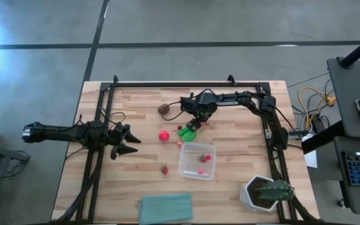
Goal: Pick and placing Produce into tupperware
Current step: Put the top peach into the transparent container
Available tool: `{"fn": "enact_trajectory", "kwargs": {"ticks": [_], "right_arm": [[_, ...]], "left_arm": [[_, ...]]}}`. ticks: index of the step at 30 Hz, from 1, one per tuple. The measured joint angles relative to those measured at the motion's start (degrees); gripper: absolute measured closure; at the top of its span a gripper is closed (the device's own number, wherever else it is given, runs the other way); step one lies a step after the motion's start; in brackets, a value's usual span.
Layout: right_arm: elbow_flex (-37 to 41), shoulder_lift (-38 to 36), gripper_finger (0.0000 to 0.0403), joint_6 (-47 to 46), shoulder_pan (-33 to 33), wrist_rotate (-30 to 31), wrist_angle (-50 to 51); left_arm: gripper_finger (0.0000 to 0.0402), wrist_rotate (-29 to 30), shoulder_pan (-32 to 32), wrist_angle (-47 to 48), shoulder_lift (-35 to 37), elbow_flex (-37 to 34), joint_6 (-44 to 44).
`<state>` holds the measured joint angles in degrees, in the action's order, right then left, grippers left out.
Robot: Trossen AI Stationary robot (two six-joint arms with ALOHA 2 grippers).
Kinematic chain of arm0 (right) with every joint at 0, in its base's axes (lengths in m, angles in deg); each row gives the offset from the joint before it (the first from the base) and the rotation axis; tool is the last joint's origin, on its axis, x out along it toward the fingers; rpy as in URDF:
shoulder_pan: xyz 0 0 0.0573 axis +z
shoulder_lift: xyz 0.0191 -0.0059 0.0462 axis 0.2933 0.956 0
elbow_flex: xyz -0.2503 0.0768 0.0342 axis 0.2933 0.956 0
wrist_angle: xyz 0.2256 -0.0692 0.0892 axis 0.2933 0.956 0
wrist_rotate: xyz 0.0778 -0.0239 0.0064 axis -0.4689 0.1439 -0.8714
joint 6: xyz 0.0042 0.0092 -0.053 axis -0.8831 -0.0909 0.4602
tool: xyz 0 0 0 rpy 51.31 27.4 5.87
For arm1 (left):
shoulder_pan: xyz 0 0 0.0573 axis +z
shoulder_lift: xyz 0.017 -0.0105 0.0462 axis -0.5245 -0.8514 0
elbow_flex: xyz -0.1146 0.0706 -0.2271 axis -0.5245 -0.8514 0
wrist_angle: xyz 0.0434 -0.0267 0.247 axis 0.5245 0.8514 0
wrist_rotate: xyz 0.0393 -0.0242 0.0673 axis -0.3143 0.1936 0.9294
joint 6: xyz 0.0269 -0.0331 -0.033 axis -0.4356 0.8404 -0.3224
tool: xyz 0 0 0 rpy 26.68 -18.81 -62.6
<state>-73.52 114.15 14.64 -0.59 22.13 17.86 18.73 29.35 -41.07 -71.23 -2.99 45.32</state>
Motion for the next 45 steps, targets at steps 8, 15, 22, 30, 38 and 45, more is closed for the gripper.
{"fn": "enact_trajectory", "kwargs": {"ticks": [8,15,22,30,38,45], "right_arm": [[0.0,0.0,0.0269,0.2,0.0,-0.6,-0.3],[-1.1,-0.1,0.0308,0.7,0.0,-3.5,0.3],[-6.9,-6.1,0.0296,0.9,2.5,-8.2,5.8],[-11.1,-15.2,0.0292,2.8,12.1,-12.8,16.3],[-7.6,-10.2,0.0292,-0.5,19.2,-13.7,13.8],[-7.9,-5.0,0.0279,-0.4,22.7,-14.1,11.9]], "left_arm": [[0.0155,0.0,0.0,0.0,0.0,0.0,0.0],[0.0155,0.0,0.0,0.0,0.0,0.0,0.0],[0.0155,0.0,0.0,0.0,0.0,0.0,0.0],[0.0155,0.0,0.0,0.0,0.0,0.0,0.0],[0.0155,0.0,0.0,0.0,0.0,0.0,0.0],[0.0155,0.0,0.0,0.0,0.0,0.0,0.0]]}}
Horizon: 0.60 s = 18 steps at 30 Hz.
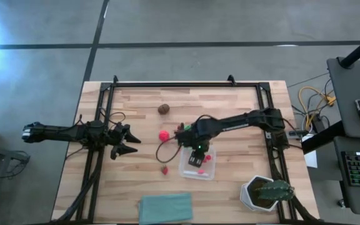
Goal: Pick and placing Produce into tupperware
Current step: Put the top peach into the transparent container, then put the corn into the transparent container
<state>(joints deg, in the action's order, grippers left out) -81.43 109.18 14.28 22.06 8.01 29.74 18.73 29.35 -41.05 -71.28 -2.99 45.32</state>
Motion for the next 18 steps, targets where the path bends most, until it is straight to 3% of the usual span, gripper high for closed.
{"fn": "enact_trajectory", "kwargs": {"ticks": [4,12,15,18], "right_arm": [[0.0,0.6,0.0238,-0.2,1.2,0.6,-1.8],[-1.6,-1.5,0.0138,0.8,1.5,8.4,-1.6],[-5.0,-3.4,0.0122,2.1,-0.2,12.4,-2.9],[-8.8,-4.0,0.012,2.7,-5.2,10.8,-5.8]], "left_arm": [[0.0155,0.0,0.0,0.0,0.0,0.0,0.0],[0.0155,0.0,0.0,0.0,0.0,0.0,0.0],[0.0155,0.0,0.0,0.0,0.0,0.0,0.0],[0.0155,0.0,0.0,0.0,0.0,0.0,0.0]]}}
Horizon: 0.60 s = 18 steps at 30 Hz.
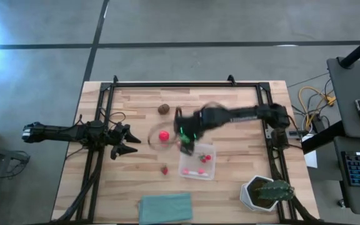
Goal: Pick and placing Produce into tupperware
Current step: Put the corn into the transparent container
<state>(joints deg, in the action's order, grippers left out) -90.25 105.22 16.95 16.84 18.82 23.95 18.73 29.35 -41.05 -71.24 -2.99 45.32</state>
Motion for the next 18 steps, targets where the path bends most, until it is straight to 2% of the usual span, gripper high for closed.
{"fn": "enact_trajectory", "kwargs": {"ticks": [4,8,10,18], "right_arm": [[-5.1,3.9,0.0127,8.5,-7.9,-0.9,-1.8],[-10.8,9.3,0.0131,30.8,-11.7,-1.1,-4.7],[-14.3,12.6,0.013,37.8,-12.8,-1.1,-5.3],[-30.6,26.9,0.0118,41.4,-15.9,1.8,-3.0]], "left_arm": [[0.0155,0.0,0.0,0.0,0.0,0.0,0.0],[0.0155,0.0,0.0,0.0,0.0,0.0,0.0],[0.0155,0.0,0.0,0.0,0.0,0.0,0.0],[0.0155,0.0,0.0,0.0,-0.1,0.0,0.0]]}}
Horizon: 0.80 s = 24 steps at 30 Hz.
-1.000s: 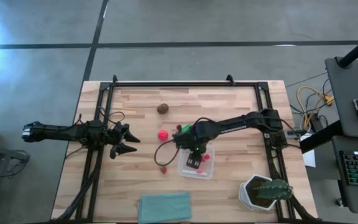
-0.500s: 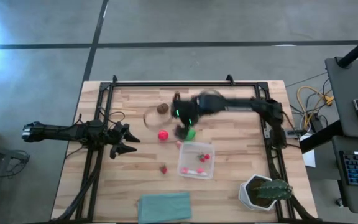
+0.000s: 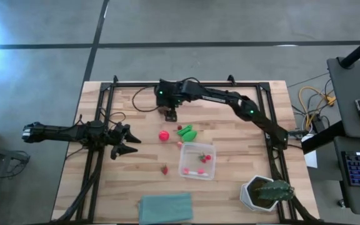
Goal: Pick and placing Produce into tupperware
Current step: Put the corn into the transparent container
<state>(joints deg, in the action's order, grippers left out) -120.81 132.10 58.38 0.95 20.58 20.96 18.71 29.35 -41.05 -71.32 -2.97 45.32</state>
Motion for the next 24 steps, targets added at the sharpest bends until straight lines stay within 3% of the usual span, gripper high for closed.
{"fn": "enact_trajectory", "kwargs": {"ticks": [2,6,11,19,24], "right_arm": [[1.4,-0.2,0.0118,-2.3,-0.6,0.9,0.8],[2.1,-1.3,0.0125,-14.2,-2.0,0.7,11.5],[3.6,-2.8,0.0136,-12.0,-1.8,-3.6,22.6],[17.5,-11.1,0.0139,-4.6,4.8,-3.9,16.7],[32.3,-20.5,0.0144,-2.1,8.1,0.1,2.8]], "left_arm": [[0.0155,0.0,0.0,0.0,0.0,0.0,0.0],[0.0155,0.0,0.0,0.0,0.1,0.0,0.0],[0.0155,0.0,0.0,0.0,0.1,0.0,0.0],[0.0155,0.0,0.0,0.0,0.0,0.0,0.0],[0.0155,0.0,0.0,0.0,0.1,0.0,0.0]]}}
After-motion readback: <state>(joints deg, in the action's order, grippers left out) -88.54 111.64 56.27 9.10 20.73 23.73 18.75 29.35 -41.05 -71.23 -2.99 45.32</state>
